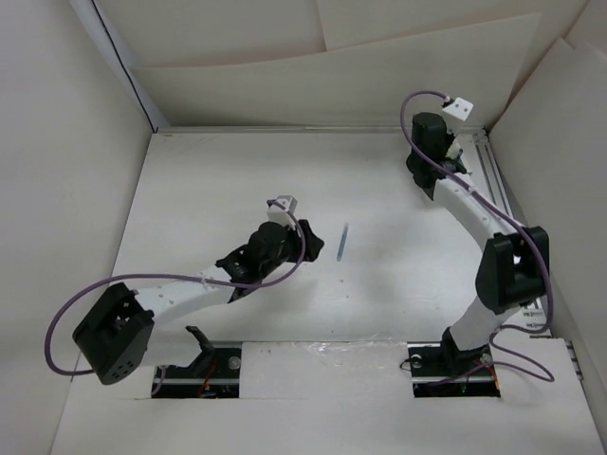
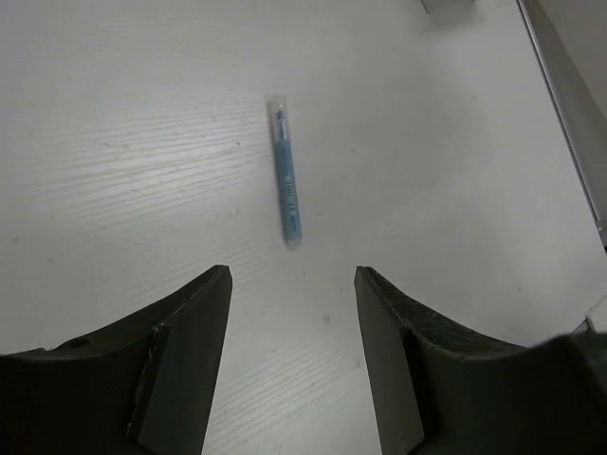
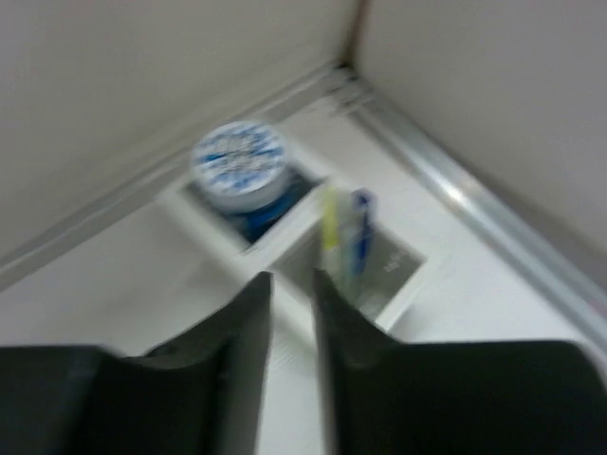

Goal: Sort the stationery into containers
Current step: Place the pen in the storage box, then pick up the pen from the center of the board.

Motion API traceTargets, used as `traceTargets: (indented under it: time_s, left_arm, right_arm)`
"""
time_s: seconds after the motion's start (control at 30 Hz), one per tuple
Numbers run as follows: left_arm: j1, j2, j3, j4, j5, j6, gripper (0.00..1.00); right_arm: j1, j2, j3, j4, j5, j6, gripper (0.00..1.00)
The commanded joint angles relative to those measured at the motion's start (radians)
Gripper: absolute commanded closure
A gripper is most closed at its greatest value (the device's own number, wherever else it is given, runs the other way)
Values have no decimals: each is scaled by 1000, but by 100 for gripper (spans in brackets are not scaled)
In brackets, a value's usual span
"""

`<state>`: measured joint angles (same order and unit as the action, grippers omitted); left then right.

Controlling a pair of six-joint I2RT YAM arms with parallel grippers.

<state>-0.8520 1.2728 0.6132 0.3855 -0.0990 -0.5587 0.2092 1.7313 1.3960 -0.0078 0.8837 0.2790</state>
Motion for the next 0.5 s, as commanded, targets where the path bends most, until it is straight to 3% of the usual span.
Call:
traceTargets:
  time_s: [0.0, 0.03, 0.07, 0.13, 0.23, 0.27, 0.3, 0.4, 0.47]
  left_arm:
    - [60, -96, -55, 12, -19, -44, 49]
    - [88, -130, -64, 12, -19, -44, 49]
    - [97, -144, -75, -8, -19, -44, 49]
    - [106, -167, -75, -26, -21, -44, 49]
    - [107, -176, -84, -45, -31, -44, 49]
    - [107, -176, -84, -45, -31, -44, 49]
    - [107, -185, -84, -45, -31, -44, 49]
    - [107, -185, -84, -45, -31, -44, 49]
    - [107, -194, -93, -45, -31, -35, 49]
  right_arm:
    - [87, -104, -75, -96, -300, 123, 78]
    - [105, -104, -95, -96, -357, 133, 86]
    - [123, -104, -116, -106, -402, 134, 100]
    - [180, -79, -146, -106, -546, 134, 100]
    - [242, 17, -146, -175, -676, 134, 81]
    - [257, 54, -146, -175, -687, 146, 71]
    - [274, 68, -146, -175, -696, 146, 54]
    - [312, 91, -167, -175, -675, 158, 41]
    - [321, 112, -167, -166, -718, 167, 39]
